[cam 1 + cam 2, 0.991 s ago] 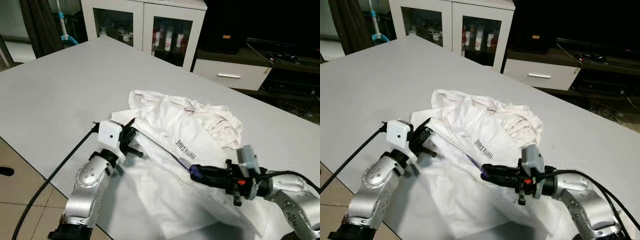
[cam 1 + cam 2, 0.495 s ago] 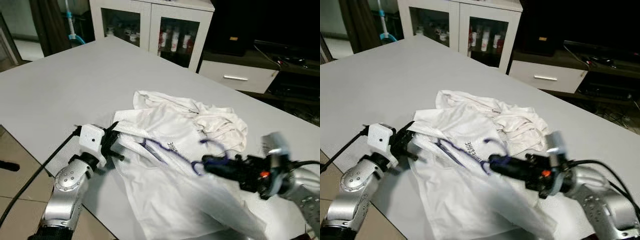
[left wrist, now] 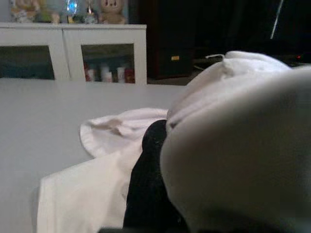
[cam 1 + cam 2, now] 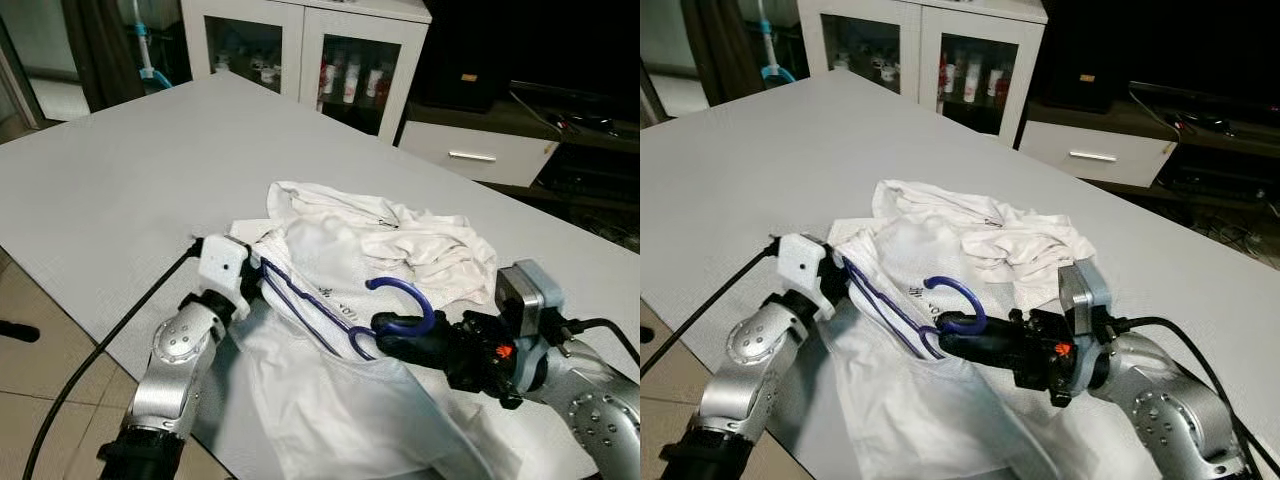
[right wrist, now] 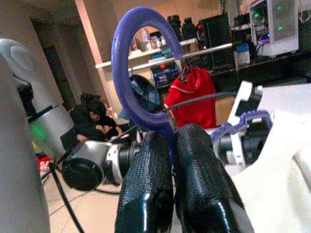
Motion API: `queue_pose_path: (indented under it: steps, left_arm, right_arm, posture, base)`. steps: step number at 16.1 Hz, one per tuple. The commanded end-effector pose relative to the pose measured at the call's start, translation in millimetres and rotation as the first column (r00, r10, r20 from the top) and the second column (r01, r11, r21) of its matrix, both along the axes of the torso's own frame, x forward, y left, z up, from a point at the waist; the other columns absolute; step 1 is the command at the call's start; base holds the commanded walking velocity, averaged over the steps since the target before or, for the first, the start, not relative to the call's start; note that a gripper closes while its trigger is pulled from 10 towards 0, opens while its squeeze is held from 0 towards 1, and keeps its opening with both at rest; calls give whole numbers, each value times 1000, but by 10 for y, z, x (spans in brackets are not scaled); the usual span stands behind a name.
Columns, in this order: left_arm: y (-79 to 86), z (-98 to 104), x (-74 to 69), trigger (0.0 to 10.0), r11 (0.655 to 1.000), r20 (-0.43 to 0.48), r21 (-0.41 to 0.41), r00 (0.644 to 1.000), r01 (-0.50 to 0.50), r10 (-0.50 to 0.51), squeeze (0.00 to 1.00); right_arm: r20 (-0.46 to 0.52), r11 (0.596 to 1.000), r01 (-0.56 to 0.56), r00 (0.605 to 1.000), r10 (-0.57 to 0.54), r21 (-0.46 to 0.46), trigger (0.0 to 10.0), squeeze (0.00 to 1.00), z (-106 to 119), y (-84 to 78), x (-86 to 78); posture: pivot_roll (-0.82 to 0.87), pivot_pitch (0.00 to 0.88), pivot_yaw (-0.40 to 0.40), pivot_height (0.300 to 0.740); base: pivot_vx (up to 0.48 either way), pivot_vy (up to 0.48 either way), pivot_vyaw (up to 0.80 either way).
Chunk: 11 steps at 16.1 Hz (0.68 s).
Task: Hang hanger
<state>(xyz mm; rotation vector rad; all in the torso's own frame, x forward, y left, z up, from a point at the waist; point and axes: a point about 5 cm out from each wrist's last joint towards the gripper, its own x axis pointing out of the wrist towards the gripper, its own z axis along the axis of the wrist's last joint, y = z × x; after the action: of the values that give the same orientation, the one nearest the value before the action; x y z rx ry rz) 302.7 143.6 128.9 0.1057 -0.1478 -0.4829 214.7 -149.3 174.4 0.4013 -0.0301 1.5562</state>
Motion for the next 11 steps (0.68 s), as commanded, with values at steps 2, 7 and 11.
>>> queue_pose_path:
  steps: [2,7,11]
  left_arm:
    - [43,190,71,706,1000,74,5,997,1,-2,0]
    - [533,234,123,667,990,83,63,990,-122,117,0]
    - [581,345,147,588,990,128,87,987,-109,98,0]
  right_arm:
    - [13,999,-2,1000,3,-40,0,0,17,-89,-15]
    - [7,993,95,995,-95,-65,0,0,17,-329,46]
    - [3,992,61,998,-61,-110,0,0,-27,-319,18]
  posture:
    - [91,28,-81,740]
    - [90,29,-84,740]
    - [93,27,-91,740]
  base:
    - [0,0,0]
    - [0,0,0]
    - [0,0,0]
